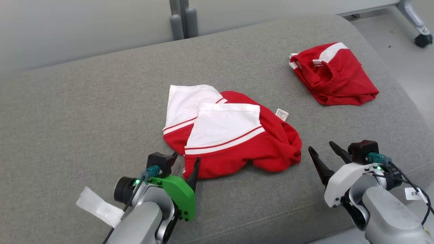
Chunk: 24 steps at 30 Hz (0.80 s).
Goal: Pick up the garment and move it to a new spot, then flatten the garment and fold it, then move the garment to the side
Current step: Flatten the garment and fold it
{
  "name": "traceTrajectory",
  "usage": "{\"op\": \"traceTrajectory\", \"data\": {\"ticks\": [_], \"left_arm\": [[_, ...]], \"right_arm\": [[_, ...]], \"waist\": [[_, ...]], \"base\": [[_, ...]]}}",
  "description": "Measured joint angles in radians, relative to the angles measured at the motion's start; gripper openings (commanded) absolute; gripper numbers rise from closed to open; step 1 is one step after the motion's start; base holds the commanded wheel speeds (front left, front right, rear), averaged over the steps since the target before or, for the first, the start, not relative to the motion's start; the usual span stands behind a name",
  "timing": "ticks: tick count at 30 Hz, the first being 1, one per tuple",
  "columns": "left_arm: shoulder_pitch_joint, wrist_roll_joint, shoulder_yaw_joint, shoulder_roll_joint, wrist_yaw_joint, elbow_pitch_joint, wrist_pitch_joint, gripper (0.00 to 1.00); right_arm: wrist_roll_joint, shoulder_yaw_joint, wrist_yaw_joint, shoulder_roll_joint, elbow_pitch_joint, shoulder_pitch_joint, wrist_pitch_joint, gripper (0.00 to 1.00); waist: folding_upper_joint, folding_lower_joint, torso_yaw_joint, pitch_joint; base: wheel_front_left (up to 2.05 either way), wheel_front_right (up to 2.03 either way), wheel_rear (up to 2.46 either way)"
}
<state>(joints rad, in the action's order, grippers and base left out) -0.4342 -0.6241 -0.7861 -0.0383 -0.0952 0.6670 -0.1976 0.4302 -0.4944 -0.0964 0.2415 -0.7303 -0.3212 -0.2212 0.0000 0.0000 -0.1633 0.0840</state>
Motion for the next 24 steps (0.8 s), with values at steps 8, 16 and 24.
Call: {"op": "traceTrajectory", "data": {"ticks": [8,16,24], "left_arm": [[-0.030,-0.040,0.039,-0.006,0.011,0.036,0.022,1.00],[-0.070,-0.057,0.054,-0.005,0.034,0.073,0.049,1.00],[-0.090,-0.079,0.082,-0.004,0.032,0.123,0.055,1.00]], "right_arm": [[-0.008,0.004,0.000,-0.007,0.051,-0.013,-0.017,1.00],[-0.008,0.031,0.001,0.003,0.066,-0.014,-0.021,1.00],[-0.009,0.036,0.001,0.002,0.086,-0.014,-0.026,1.00]], "waist": [[0.0000,0.0000,-0.069,0.020],[0.0000,0.0000,-0.111,0.052],[0.0000,0.0000,-0.111,0.058]], "base": [[0.00,0.00,0.00],[0.00,0.00,0.00],[0.00,0.00,0.00]]}}
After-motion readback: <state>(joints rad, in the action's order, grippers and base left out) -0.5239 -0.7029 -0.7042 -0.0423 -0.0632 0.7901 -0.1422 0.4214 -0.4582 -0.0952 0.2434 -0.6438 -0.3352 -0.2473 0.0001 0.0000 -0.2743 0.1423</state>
